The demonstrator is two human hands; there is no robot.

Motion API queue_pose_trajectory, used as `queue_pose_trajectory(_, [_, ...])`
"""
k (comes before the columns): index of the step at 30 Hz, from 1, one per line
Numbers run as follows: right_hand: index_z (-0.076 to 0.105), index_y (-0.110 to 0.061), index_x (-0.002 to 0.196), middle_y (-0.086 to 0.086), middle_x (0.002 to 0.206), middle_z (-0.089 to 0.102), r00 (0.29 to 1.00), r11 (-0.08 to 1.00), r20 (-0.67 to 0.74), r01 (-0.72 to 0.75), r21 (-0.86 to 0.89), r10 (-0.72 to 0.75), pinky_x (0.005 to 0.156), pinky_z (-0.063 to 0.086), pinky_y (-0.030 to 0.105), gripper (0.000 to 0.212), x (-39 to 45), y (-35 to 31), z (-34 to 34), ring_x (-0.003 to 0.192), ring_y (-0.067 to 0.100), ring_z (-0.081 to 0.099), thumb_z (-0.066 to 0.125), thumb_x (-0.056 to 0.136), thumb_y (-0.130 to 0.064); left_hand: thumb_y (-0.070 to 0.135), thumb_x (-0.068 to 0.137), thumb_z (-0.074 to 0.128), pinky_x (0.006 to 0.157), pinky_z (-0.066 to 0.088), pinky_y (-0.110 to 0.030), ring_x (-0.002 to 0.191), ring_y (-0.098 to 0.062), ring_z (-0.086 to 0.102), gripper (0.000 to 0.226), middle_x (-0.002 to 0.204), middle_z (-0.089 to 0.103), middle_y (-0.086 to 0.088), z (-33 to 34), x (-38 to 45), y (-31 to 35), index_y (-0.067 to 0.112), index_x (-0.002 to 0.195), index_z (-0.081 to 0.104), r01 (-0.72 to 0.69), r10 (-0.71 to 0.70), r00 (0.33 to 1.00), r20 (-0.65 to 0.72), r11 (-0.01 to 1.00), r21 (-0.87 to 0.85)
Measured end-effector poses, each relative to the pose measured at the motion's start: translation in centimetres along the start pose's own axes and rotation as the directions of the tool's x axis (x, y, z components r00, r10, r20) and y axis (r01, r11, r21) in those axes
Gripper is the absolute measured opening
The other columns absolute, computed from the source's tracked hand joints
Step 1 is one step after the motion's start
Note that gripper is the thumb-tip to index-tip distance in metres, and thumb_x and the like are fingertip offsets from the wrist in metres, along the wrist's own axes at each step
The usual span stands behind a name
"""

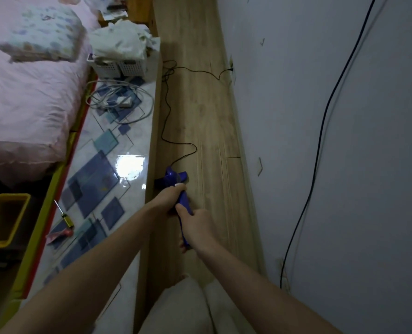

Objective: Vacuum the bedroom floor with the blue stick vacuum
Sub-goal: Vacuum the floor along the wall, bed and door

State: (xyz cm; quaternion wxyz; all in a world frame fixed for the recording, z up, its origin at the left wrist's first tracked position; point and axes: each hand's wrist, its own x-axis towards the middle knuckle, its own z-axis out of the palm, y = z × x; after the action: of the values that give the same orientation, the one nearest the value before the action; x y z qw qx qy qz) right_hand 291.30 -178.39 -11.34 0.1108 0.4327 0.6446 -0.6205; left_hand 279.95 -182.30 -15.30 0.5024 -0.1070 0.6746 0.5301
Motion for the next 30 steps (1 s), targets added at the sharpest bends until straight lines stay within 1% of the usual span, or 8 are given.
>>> queue_pose_trajectory(2, [0.057,-0.01,0.095,0.001,0.063,0.057,1.0,0.999,-0.004,0.006,-0.042,-0.006,0.042,0.047,0.016,0.035,0.4,0.0,0.1,0.042,0.007,0.053,0.047,0.099,-0.043,0.024,0.096,0.052,0.08,0.046,-0.033,0.073,-0.018,0.055,0.015,0.084,0.058,-0.01,-0.4,0.6,-0.2,0.009,0.1,0.053,-0.015,0.015,1.0,0.005,1.0,0.017])
queue_pose_trajectory(7, [0.05,-0.016,0.084,0.001,0.062,0.056,1.0,0.995,0.008,0.011,-0.101,-0.011,0.046,0.049,0.021,0.031,-1.1,0.2,-1.5,0.043,0.009,0.054,0.047,0.099,-0.042,0.022,0.096,0.05,0.069,0.047,-0.029,0.074,-0.016,0.057,0.014,0.089,0.058,-0.01,0.8,-0.4,-1.2,0.01,0.104,0.05,0.002,0.003,0.997,0.072,0.998,-0.061])
queue_pose_trajectory(9, [0.05,-0.016,0.083,0.002,0.062,0.057,0.999,0.995,0.037,0.002,-0.1,0.002,0.048,0.049,0.023,0.031,-2.3,-0.3,-2.5,0.046,0.01,0.055,0.046,0.1,-0.042,0.023,0.095,0.053,0.066,0.047,-0.03,0.075,-0.016,0.06,0.025,0.093,0.06,-0.011,1.3,-1.0,-1.4,0.007,0.113,0.049,0.044,-0.035,0.996,0.077,0.991,-0.125])
queue_pose_trajectory(13, [0.046,-0.016,0.084,0.003,0.065,0.056,0.993,0.989,0.101,-0.053,-0.135,0.067,0.039,0.044,0.017,0.029,-4.8,-1.0,-4.5,0.044,0.009,0.054,0.046,0.1,-0.041,0.028,0.091,0.057,0.061,0.049,-0.029,0.071,-0.015,0.062,0.042,0.089,0.062,-0.01,2.1,-2.3,-2.5,0.001,0.123,0.051,0.128,-0.11,0.987,0.12,0.98,-0.153])
queue_pose_trajectory(21, [0.051,-0.012,0.089,0.004,0.063,0.056,0.984,0.982,0.141,-0.082,-0.168,0.106,0.039,0.042,0.018,0.031,-7.9,1.0,-7.1,0.037,0.007,0.052,0.048,0.099,-0.041,0.023,0.09,0.059,0.075,0.05,-0.037,0.091,-0.024,0.061,0.038,0.103,0.06,-0.014,3.9,-4.3,-6.0,0.004,0.121,0.047,0.234,-0.178,0.961,0.214,0.933,-0.274])
queue_pose_trajectory(25, [0.053,-0.012,0.096,0.003,0.064,0.055,0.986,0.987,0.14,-0.07,-0.145,0.09,0.039,0.042,0.017,0.03,-7.4,2.4,-6.5,0.037,0.006,0.052,0.048,0.099,-0.041,0.022,0.088,0.061,0.078,0.052,-0.038,0.091,-0.025,0.061,0.042,0.1,0.061,-0.013,3.8,-3.9,-6.6,0.005,0.123,0.047,0.225,-0.163,0.963,0.215,0.926,-0.302])
queue_pose_trajectory(27, [0.052,-0.012,0.103,0.004,0.067,0.056,0.989,0.99,0.129,-0.06,-0.128,0.076,0.04,0.043,0.018,0.031,-6.5,2.7,-5.7,0.041,0.007,0.054,0.047,0.099,-0.042,0.025,0.087,0.063,0.077,0.052,-0.038,0.09,-0.024,0.061,0.046,0.099,0.061,-0.012,3.2,-3.2,-6.5,0.005,0.126,0.046,0.202,-0.146,0.969,0.202,0.934,-0.295])
queue_pose_trajectory(30, [0.053,-0.015,0.099,0.003,0.074,0.057,0.993,0.995,0.11,-0.028,-0.099,0.039,0.05,0.048,0.02,0.029,-4.7,2.7,-4.3,0.053,0.009,0.055,0.045,0.099,-0.043,0.03,0.087,0.064,0.071,0.051,-0.035,0.089,-0.024,0.061,0.052,0.103,0.059,-0.014,2.1,-2.0,-5.5,0.005,0.129,0.046,0.158,-0.117,0.979,0.167,0.953,-0.259])
